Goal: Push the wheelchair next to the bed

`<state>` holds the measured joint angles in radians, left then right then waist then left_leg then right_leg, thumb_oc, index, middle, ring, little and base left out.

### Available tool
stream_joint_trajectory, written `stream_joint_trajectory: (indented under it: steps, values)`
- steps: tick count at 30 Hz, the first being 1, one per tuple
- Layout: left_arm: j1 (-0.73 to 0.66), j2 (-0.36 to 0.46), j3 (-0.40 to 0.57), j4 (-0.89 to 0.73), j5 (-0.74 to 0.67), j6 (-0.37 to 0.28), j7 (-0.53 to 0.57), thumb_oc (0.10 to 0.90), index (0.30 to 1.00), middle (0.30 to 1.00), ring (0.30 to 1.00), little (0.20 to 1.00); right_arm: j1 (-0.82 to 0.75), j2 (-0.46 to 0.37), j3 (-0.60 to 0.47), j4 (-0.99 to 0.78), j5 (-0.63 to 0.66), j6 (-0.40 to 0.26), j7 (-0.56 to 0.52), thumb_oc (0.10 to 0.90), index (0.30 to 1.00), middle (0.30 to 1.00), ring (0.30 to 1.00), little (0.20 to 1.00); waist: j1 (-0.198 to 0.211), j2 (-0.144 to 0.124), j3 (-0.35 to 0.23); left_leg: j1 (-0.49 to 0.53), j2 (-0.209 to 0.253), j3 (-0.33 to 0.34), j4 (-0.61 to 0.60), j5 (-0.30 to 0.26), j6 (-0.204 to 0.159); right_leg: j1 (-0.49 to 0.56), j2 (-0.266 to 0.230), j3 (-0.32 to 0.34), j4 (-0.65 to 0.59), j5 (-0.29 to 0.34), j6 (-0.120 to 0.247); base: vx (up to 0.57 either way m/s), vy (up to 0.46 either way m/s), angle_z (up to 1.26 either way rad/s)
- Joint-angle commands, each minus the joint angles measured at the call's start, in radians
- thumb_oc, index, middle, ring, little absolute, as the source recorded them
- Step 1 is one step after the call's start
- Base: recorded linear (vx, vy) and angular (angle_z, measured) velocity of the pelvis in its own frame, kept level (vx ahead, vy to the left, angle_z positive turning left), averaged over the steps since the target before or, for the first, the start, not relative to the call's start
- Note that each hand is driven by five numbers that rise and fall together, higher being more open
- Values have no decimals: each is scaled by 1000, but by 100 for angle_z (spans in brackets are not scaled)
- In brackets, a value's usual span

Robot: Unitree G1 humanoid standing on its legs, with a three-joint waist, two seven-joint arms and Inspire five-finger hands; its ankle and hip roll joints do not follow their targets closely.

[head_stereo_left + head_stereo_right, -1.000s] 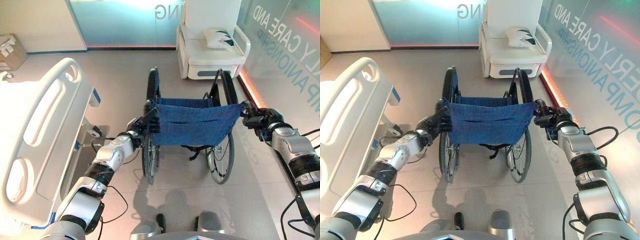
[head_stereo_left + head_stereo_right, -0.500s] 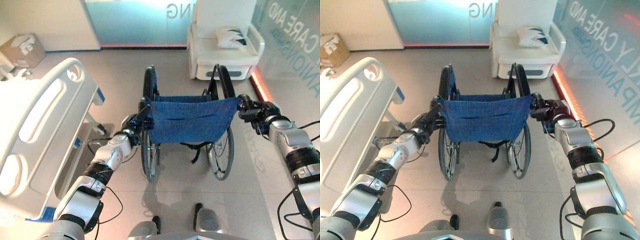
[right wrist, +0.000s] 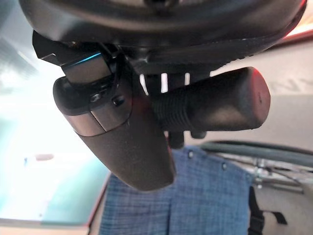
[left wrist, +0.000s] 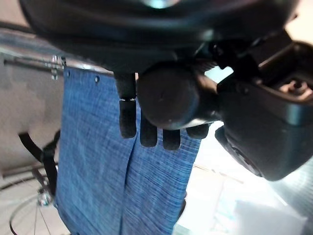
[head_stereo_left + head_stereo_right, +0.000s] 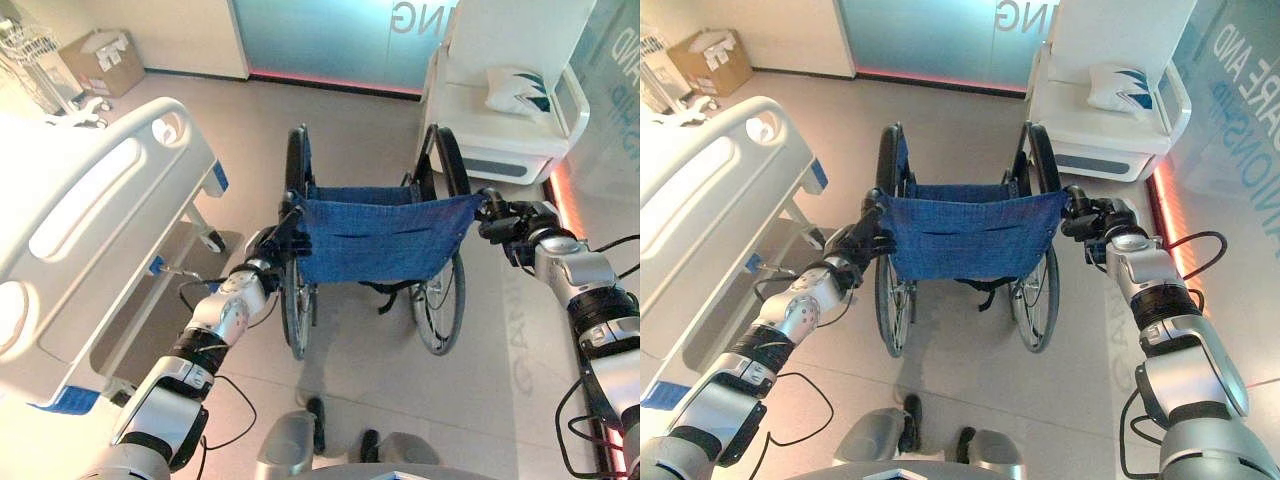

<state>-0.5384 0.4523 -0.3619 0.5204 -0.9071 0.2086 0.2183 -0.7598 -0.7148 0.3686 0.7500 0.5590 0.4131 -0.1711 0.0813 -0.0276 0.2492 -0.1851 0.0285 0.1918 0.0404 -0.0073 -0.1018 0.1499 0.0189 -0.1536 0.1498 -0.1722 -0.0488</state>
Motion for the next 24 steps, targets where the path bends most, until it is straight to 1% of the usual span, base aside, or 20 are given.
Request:
stream_joint_trajectory:
  steps: [1,2,3,4,6,7,8,9,11,12,13,14,15,17,19,20,21,22,23,24]
  values:
    - [-55,26,77,-71,-2,-151,-14,400,300,300,300,300,-130,41,70,-135,68,-166,107,400,300,300,300,300,30,27,-105,-46,0,31,-58,210,10,115,21,-50,-37,-6,70,499,10,-46]
    - [-45,33,87,-82,-8,-144,-10,400,300,300,300,300,-120,42,66,-136,58,-169,120,400,300,300,300,300,36,31,-110,-49,4,38,-46,212,11,124,24,-46,-23,-32,65,382,0,-37]
    - [-44,33,92,-83,-8,-140,-9,400,300,300,300,300,-118,47,66,-131,52,-171,126,400,300,300,300,300,37,23,-115,-39,-11,31,-35,184,15,128,12,-45,-12,-52,69,321,3,-30]
    - [-43,35,96,-84,-8,-137,-8,400,300,300,300,300,-119,53,66,-126,46,-174,130,400,300,300,300,300,40,27,-116,-43,-4,46,-18,177,30,122,15,-50,-7,-48,68,334,9,-22]
    - [-42,43,107,-70,-14,-136,-3,400,300,300,300,300,-112,81,66,-107,35,-195,151,400,300,300,300,300,65,14,-130,-42,-22,27,63,113,63,138,-23,-70,52,-98,83,459,23,-27]
    - [-42,44,108,-69,-16,-136,-3,400,300,300,300,300,-109,82,64,-106,30,-199,161,400,300,300,300,300,68,11,-131,-44,-24,24,78,103,68,140,-29,-73,57,-102,85,384,22,-39]
    - [-41,42,111,-66,-12,-136,-7,400,300,300,300,300,-100,82,60,-112,32,-206,164,400,300,300,300,300,78,0,-136,-46,-42,14,107,74,87,151,-45,-81,72,-102,94,340,50,-55]
    - [-39,33,110,-67,-2,-140,-13,400,300,300,300,300,-89,87,53,-114,30,-220,165,400,300,300,300,300,97,-21,-145,-30,-76,-4,114,44,119,141,-89,-118,157,-43,136,330,65,-52]
    - [-38,25,107,-65,4,-147,-18,400,300,300,300,300,-85,91,45,-114,31,-226,169,400,300,300,300,300,104,-27,-149,-14,-92,-14,114,32,136,118,-126,-140,253,8,166,313,102,-34]
    - [-38,19,103,-66,9,-149,-22,400,300,300,300,300,-76,95,36,-123,18,-231,172,400,300,300,300,300,108,-28,-149,-1,-110,-33,119,20,149,96,-158,-141,351,56,180,366,138,-6]
    - [-33,12,102,-69,18,-151,-27,400,300,300,300,300,-73,90,33,-124,8,-239,183,400,300,300,300,300,110,-25,-152,12,-122,-50,122,12,156,73,-180,-136,433,101,185,418,164,28]
    - [-22,2,96,-84,29,-144,-32,400,300,300,300,300,-74,86,29,-123,3,-237,188,400,300,300,300,300,107,-16,-154,38,-134,-73,121,-2,165,30,-191,-116,557,142,187,423,132,37]
    - [-9,-12,92,-91,42,-144,-34,400,300,300,300,300,-83,88,32,-115,0,-239,193,400,300,300,300,300,101,-10,-155,68,-142,-89,118,-14,171,-18,-196,-103,604,163,183,310,80,33]
    - [-3,-23,88,-93,54,-145,-41,400,300,300,300,300,-98,92,36,-101,-1,-243,198,400,300,300,300,300,99,-6,-155,93,-148,-107,107,-20,177,-52,-206,-107,577,158,175,284,-27,31]
    - [-1,-29,87,-90,67,-141,-63,400,300,300,300,300,-132,102,33,-72,-10,-243,206,400,300,300,300,300,101,1,-153,127,-152,-135,96,-26,174,-87,-220,-126,467,139,162,321,-127,-1]
    - [-1,-29,87,-89,68,-142,-67,400,300,300,300,300,-139,104,33,-66,-13,-243,206,400,300,300,300,300,100,3,-151,137,-151,-142,93,-27,172,-97,-221,-128,436,135,159,291,-211,-42]
    - [-2,-27,83,-85,69,-148,-85,400,300,300,300,300,-160,102,28,-45,-21,-250,214,400,300,300,300,300,95,13,-142,167,-144,-168,89,-40,160,-148,-219,-130,328,125,153,228,-202,-30]
    - [-2,-27,80,-86,69,-152,-89,400,300,300,300,300,-164,99,28,-40,-24,-254,216,400,300,300,300,300,91,15,-140,172,-143,-176,91,-44,158,-168,-217,-127,281,136,152,319,-327,-29]
    - [7,-25,68,-100,66,-162,-94,400,300,300,300,300,-169,88,27,-36,-27,-266,219,400,300,300,300,300,73,6,-129,190,-149,-194,100,-74,151,-220,-225,-99,143,185,169,239,-256,-12]
    - [10,-23,65,-106,66,-164,-93,400,300,300,300,300,-170,84,28,-37,-27,-270,222,400,300,300,300,300,67,5,-125,196,-150,-199,104,-86,150,-230,-227,-91,109,201,177,338,-349,-5]
